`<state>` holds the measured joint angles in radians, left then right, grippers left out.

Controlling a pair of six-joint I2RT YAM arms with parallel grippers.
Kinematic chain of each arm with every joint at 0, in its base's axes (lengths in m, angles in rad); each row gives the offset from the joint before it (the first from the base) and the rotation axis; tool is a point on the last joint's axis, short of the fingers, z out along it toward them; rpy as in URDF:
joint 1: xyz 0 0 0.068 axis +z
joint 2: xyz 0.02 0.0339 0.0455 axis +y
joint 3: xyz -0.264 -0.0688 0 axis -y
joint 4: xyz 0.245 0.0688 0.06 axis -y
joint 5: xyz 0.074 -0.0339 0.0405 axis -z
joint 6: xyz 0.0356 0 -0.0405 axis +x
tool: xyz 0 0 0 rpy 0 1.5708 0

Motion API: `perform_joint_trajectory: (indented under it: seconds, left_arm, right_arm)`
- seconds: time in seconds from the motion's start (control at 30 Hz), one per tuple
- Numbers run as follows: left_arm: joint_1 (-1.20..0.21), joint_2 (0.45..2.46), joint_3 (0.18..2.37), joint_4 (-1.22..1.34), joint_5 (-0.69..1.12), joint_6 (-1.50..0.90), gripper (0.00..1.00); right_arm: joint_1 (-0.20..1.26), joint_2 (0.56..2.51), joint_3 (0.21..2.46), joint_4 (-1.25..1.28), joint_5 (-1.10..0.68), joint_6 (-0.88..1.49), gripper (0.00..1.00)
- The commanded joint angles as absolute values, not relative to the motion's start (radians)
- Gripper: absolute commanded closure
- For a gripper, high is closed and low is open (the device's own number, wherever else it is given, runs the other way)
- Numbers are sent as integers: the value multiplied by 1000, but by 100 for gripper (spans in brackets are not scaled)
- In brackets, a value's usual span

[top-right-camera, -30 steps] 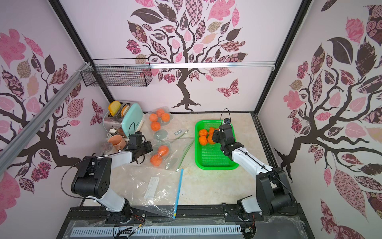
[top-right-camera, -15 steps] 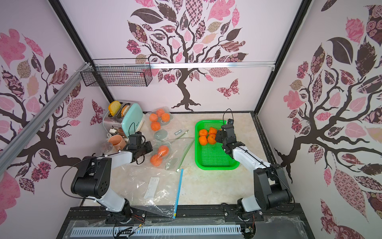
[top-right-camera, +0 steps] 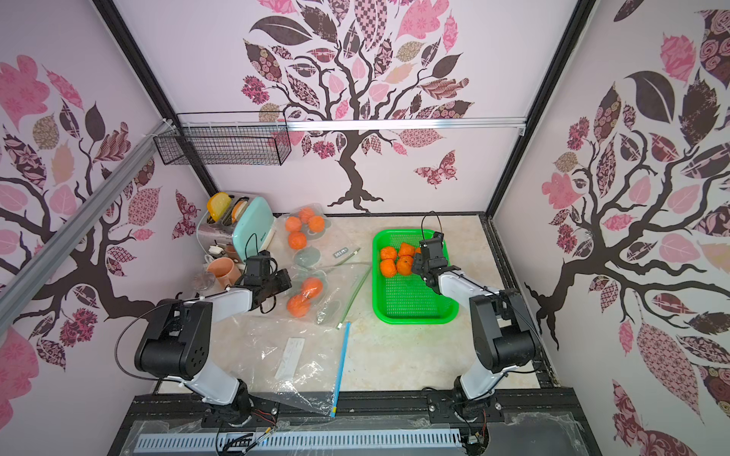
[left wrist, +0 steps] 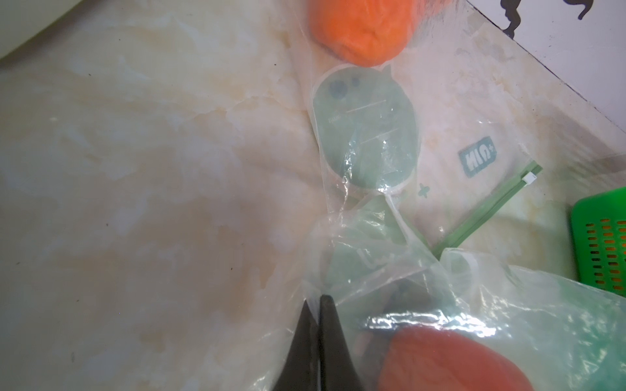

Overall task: Open the zip-top bag and take out the orange
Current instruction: Place the orange in the basket.

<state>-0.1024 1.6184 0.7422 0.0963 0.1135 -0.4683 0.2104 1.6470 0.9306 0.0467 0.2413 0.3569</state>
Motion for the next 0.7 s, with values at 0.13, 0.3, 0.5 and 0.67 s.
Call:
perform_joint_trajectory:
  seconds: [0.13,0.3,0.5,0.67]
  left_arm:
    - [-93,1599,729,110,113,-464,100]
    - [-93,1601,729,112,115,-465,100]
    - [-93,1604,730,109,117,-463,100]
    - [-93,1605,731,111,117,-464,100]
  right_arm:
    - [200,1684,946,43,247,380,24]
    - [196,1716,948,46,234,396,22]
    - [195,1689,944,43,214,396,20]
    - [195,1596,951,13,211,384,19]
